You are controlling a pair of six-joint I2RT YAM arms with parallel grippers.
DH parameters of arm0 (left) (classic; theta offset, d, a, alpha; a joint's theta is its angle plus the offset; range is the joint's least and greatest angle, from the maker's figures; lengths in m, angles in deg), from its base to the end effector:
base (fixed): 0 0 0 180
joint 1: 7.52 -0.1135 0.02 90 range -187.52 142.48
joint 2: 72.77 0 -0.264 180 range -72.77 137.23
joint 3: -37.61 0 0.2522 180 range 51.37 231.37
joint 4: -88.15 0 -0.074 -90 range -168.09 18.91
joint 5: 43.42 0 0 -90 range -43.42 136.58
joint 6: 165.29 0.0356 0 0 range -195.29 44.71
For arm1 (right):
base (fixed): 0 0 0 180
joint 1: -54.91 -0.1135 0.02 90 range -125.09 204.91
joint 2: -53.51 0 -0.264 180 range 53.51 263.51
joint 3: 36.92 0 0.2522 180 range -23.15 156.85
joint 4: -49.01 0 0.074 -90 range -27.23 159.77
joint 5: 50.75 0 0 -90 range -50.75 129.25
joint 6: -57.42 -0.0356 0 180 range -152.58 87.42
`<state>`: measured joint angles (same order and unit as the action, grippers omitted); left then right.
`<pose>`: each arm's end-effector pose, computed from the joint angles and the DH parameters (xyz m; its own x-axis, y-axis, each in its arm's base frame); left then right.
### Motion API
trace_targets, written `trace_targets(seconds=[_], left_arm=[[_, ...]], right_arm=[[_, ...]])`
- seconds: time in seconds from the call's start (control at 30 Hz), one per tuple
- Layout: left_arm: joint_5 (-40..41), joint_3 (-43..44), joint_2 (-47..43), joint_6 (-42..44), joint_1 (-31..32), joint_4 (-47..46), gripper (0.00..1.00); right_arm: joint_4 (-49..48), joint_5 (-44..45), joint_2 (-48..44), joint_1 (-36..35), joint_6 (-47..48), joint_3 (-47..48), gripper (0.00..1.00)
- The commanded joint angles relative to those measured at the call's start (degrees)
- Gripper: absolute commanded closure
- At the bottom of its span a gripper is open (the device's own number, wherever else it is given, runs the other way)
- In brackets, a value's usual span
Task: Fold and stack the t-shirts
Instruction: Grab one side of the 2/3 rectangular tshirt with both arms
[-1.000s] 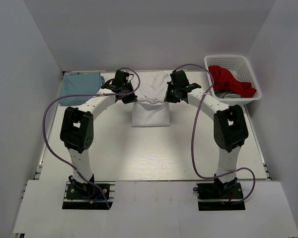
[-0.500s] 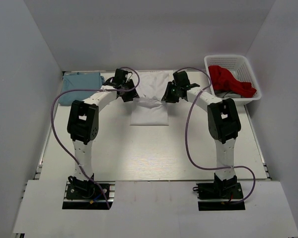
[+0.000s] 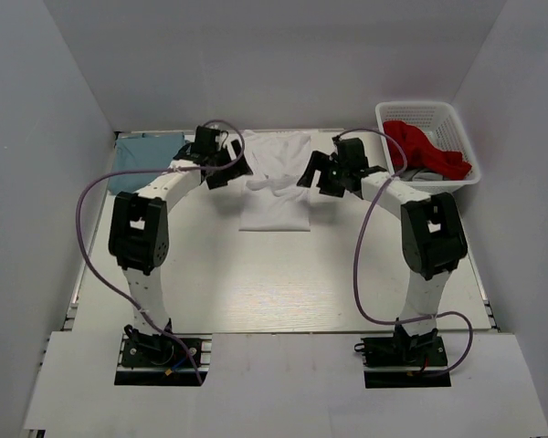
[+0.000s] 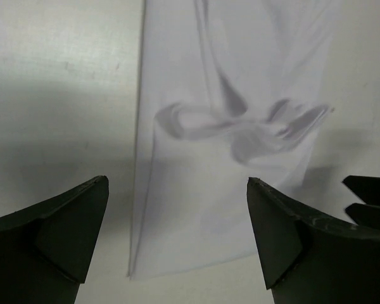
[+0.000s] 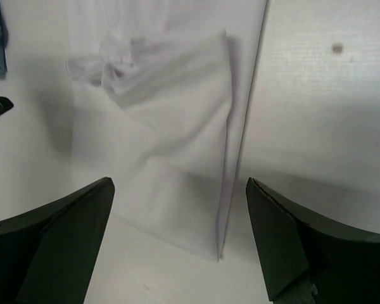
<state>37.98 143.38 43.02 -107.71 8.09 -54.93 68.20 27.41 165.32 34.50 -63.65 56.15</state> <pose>0.4395 -0.1283 0.2275 -0.7894 -0.3298 -0.5178 -0.0697 0.8861 -0.4583 0.4124 0.1613 0.2107 -0.7479 0.2607 -0.6105 -0.1249 0.8480 0.5151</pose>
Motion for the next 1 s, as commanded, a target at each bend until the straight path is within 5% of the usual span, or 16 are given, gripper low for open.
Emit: trace_targets(seconds=[0.0,0.2,0.4,0.53,0.67,0.83,0.97], left_arm=[[-1.77,-10.68,-9.95,0.26,1.78,-0.83,0.0],[-5.73,-30.81,-19.36,-0.97,2.83,-5.93,0.0],[-4.5,-33.46,-18.58,-1.5,2.84,-5.32,0.0],[-3.88,-34.09,-16.13,-1.5,2.84,-6.71,0.1],[-4.4,-34.09,-14.45,-2.03,2.84,-7.95,0.34],[-3.27,-34.7,-12.34,-2.56,3.37,-8.48,0.44],[-3.26,-34.09,-9.71,-2.56,3.37,-8.48,0.55]], right_arm=[[-1.3,-4.07,-6.95,-0.78,1.98,-7.21,0.1],[-1.64,-4.86,-14.34,-2.09,0.75,-21.01,0.1],[-2.35,-7.15,-11.44,-3.15,0.13,-22.0,0.1],[-4.19,-6.28,-9.86,-3.77,-0.13,-22.35,0.1],[-4.81,-5.13,-7.75,-3.68,-0.4,-21.83,0.19],[-7.01,-6.01,-5.47,-3.94,-1.19,-22.09,0.23],[-6.84,-6.7,-4.85,-3.77,-1.1,-21.83,0.42]])
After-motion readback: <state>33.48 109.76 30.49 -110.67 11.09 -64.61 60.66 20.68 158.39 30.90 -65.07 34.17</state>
